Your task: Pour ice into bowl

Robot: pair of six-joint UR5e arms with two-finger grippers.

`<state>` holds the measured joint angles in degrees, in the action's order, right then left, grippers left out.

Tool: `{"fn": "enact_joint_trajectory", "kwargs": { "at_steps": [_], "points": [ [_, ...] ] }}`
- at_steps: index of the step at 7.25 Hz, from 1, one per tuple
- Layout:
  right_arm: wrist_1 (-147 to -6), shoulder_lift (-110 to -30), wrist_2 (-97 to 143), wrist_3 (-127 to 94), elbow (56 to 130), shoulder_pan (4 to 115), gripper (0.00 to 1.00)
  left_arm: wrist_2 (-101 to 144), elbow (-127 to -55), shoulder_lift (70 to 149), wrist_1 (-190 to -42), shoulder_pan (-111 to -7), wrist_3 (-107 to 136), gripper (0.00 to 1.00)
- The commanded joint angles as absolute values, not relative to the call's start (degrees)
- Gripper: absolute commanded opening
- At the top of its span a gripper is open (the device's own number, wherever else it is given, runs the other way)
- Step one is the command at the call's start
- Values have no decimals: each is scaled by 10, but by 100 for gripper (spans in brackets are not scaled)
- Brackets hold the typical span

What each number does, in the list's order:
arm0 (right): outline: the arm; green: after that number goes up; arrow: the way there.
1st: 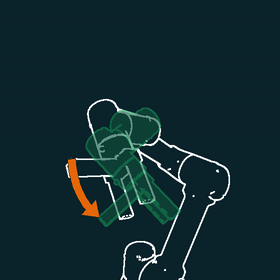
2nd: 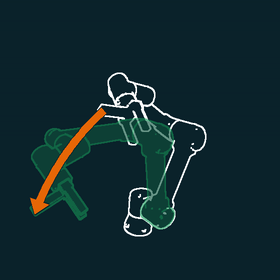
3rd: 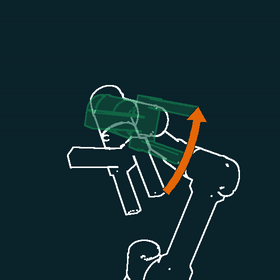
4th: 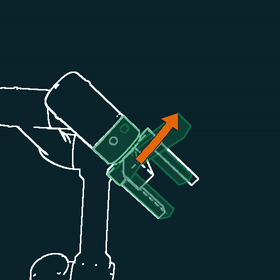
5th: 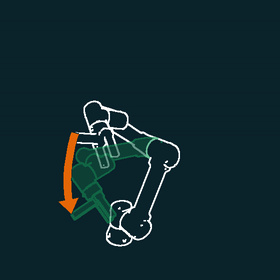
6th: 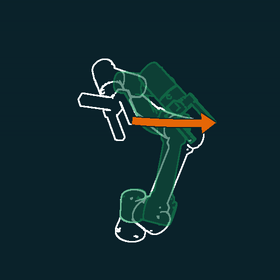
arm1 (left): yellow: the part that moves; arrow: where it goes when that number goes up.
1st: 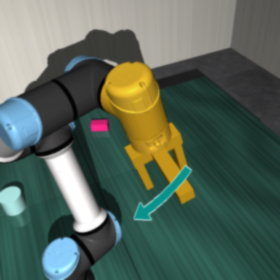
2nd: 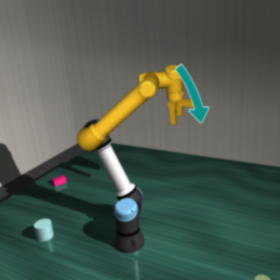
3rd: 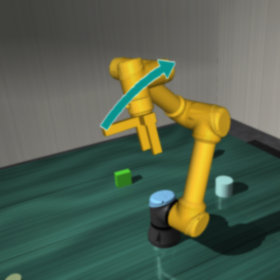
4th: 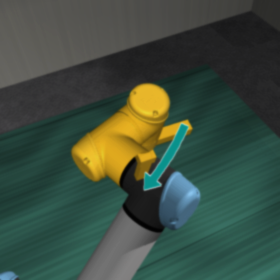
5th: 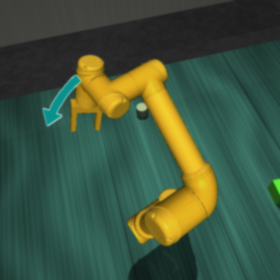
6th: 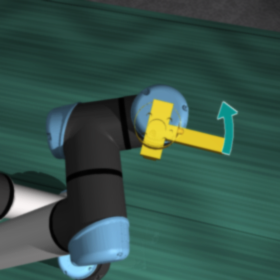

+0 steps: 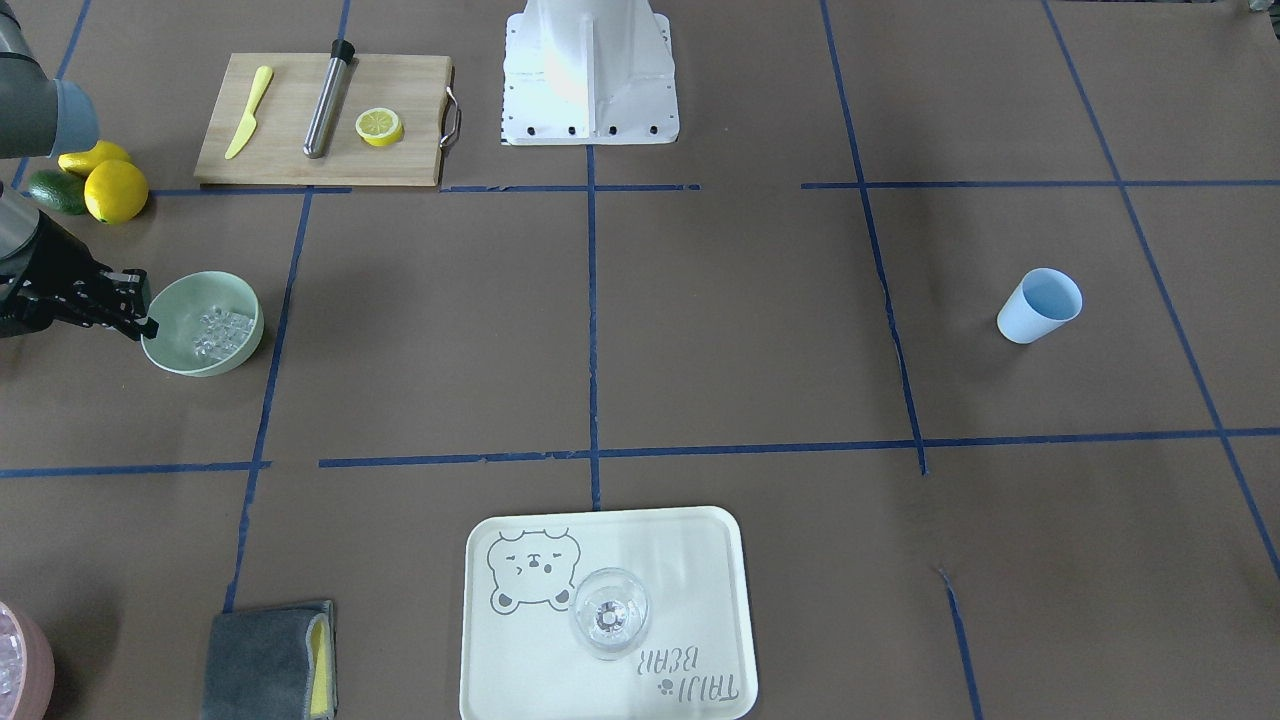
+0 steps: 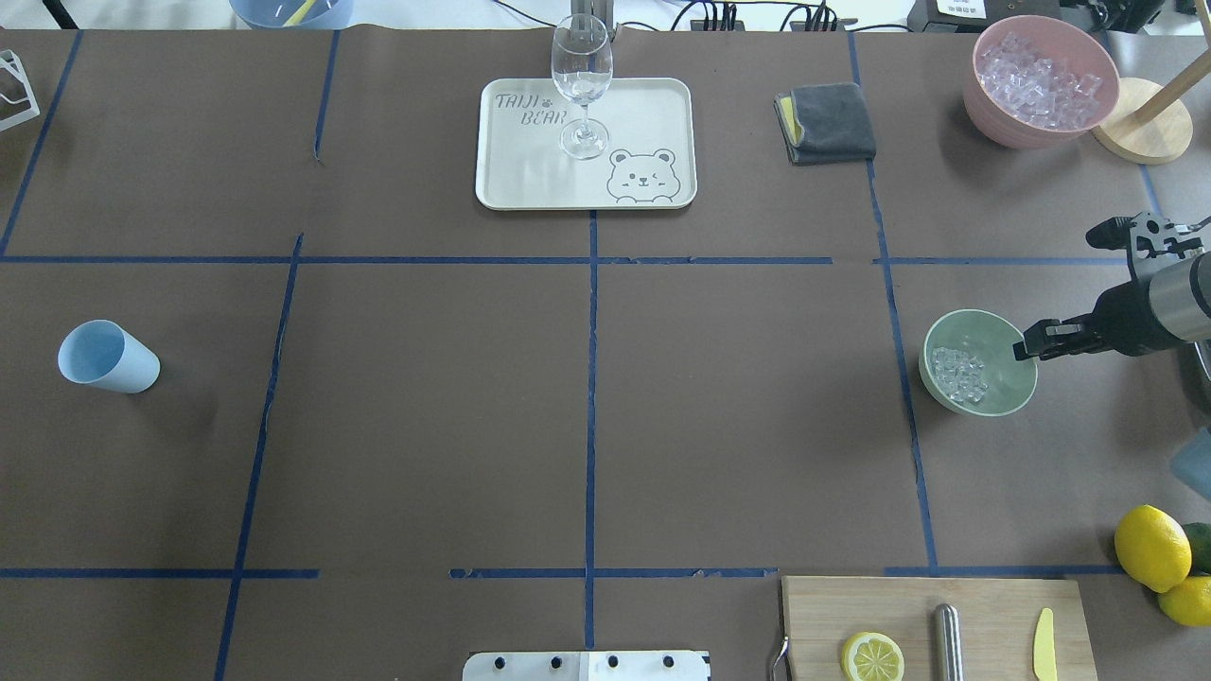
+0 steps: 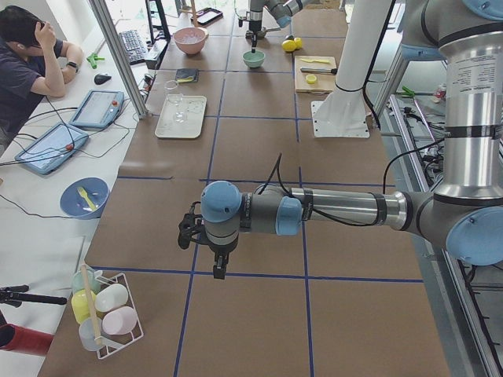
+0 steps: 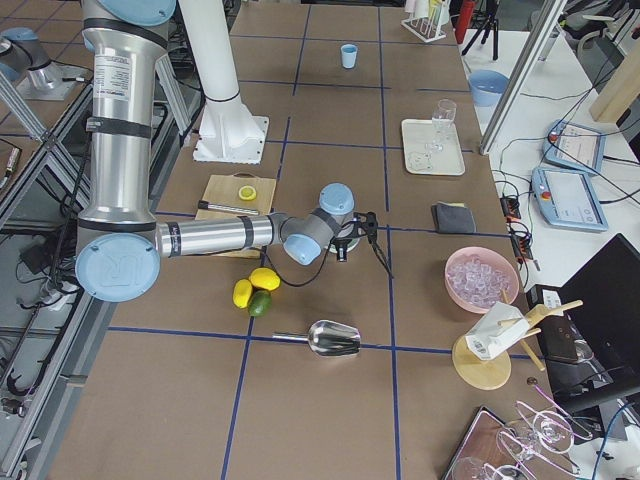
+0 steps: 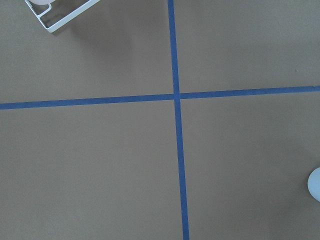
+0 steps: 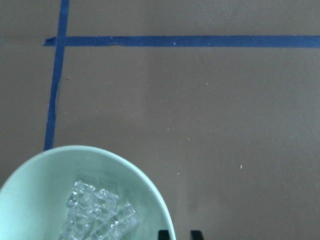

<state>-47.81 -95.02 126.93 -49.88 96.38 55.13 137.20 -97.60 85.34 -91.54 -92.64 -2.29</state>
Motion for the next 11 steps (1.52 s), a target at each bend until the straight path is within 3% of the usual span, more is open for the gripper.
{"fn": "enact_joint_trajectory", "kwargs": {
  "at_steps": [1,3,9,11],
  "points": [
    [-486,-947,1285,-497,973,592,100,1372,-976,853,-916,-926,-23,100],
    [-501,-950,1306,-450,972,631,100,1372,-975,861,-916,-925,-23,100],
    [-914,-952,1338,127,976,935,100,1371,-969,853,-915,-926,-25,100],
    [-937,-986,1325,195,955,969,100,1372,-967,853,-915,-926,-25,100]
  ]
}}
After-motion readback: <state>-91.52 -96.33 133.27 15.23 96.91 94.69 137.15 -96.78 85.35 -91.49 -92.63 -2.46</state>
